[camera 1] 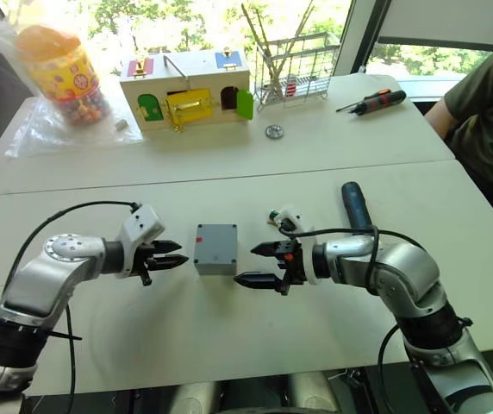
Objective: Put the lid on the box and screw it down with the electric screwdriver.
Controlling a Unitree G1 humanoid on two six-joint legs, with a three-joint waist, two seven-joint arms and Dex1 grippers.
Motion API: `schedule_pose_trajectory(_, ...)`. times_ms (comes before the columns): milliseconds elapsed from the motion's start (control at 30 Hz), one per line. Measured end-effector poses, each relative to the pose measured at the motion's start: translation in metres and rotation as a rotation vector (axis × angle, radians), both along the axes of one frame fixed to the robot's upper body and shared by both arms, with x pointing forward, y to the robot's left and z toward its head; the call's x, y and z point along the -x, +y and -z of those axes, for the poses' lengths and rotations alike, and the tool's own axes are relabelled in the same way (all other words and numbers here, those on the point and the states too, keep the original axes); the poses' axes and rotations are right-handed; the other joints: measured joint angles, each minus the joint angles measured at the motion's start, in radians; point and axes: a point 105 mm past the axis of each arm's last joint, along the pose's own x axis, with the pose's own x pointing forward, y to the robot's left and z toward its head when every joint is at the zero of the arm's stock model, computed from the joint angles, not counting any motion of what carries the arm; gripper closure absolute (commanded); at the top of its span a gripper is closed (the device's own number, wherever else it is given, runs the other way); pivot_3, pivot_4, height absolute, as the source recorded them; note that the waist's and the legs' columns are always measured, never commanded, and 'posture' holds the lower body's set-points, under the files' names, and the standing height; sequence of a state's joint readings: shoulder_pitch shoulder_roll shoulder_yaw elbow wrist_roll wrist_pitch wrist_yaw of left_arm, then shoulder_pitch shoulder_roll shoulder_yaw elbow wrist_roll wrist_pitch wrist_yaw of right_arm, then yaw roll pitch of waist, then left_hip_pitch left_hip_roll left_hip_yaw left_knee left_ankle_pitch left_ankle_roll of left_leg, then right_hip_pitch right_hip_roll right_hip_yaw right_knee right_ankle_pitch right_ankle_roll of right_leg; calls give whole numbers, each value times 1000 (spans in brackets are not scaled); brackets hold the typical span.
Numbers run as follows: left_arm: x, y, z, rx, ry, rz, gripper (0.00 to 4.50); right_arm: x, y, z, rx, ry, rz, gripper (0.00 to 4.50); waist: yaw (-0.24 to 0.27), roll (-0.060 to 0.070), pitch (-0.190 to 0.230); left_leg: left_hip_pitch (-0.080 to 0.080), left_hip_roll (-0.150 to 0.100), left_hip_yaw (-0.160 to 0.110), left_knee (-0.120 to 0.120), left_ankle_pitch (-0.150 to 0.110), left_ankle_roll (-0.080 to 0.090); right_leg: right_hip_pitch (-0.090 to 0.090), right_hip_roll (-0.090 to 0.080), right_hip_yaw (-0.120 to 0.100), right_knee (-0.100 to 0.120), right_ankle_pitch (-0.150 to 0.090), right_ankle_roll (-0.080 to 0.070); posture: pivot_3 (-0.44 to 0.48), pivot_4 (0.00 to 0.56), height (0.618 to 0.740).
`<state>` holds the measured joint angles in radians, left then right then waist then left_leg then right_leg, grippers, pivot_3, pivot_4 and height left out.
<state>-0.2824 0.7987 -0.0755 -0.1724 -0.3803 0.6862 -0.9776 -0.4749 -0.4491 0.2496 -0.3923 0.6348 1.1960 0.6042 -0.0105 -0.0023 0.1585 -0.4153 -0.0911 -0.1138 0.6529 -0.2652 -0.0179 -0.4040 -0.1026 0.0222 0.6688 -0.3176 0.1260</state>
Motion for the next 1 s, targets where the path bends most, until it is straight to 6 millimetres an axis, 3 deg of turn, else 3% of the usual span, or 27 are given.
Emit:
schedule_pose_trajectory(400, -43, -22, -4, -27, -112, 58, 2793, 22, 36, 8, -30, 95, -93, 19, -9, -1, 0, 0, 0, 0, 0, 0, 0, -1, 0, -1, 3, 0, 0, 0, 150, 740)
schedule_pose_trajectory(533, -48, -18, 4, -80, -124, 88, 2793, 20, 33, 5, -15, 63, -69, 19, -10, -1, 0, 0, 0, 0, 0, 0, 0, -2, 0, -1, 3, 0, 0, 0, 150, 740)
schedule_pose_trajectory(633, -48, -9, 3, -101, -126, 87, 2793, 15, 16, 0, 44, -23, -40, 19, -9, -1, 0, 0, -1, 0, 0, 0, 0, -2, 0, -1, 2, 0, 0, 0, 150, 740)
schedule_pose_trajectory(800, -31, 23, 0, -137, -69, 41, 2793, 2, -10, -6, 134, -153, -11, 19, -17, -1, 0, 0, 0, 0, -2, 0, 0, -3, 0, -1, 3, 0, 0, 0, 150, 740)
schedule_pose_trajectory(900, -2, 26, 4, -113, 16, 57, 2793, -7, -9, -9, 154, -220, -44, 19, -34, -1, 0, 0, 0, 0, -3, 0, 0, -3, 0, 0, 2, 0, 0, 0, 150, 740)
schedule_pose_trajectory(1000, 13, 23, 6, -93, 57, 63, 2793, -15, -4, -3, 160, -233, -65, 19, -30, -1, 0, 0, 0, 0, -2, 0, 0, -2, 0, 0, 2, 0, 0, 0, 150, 740)
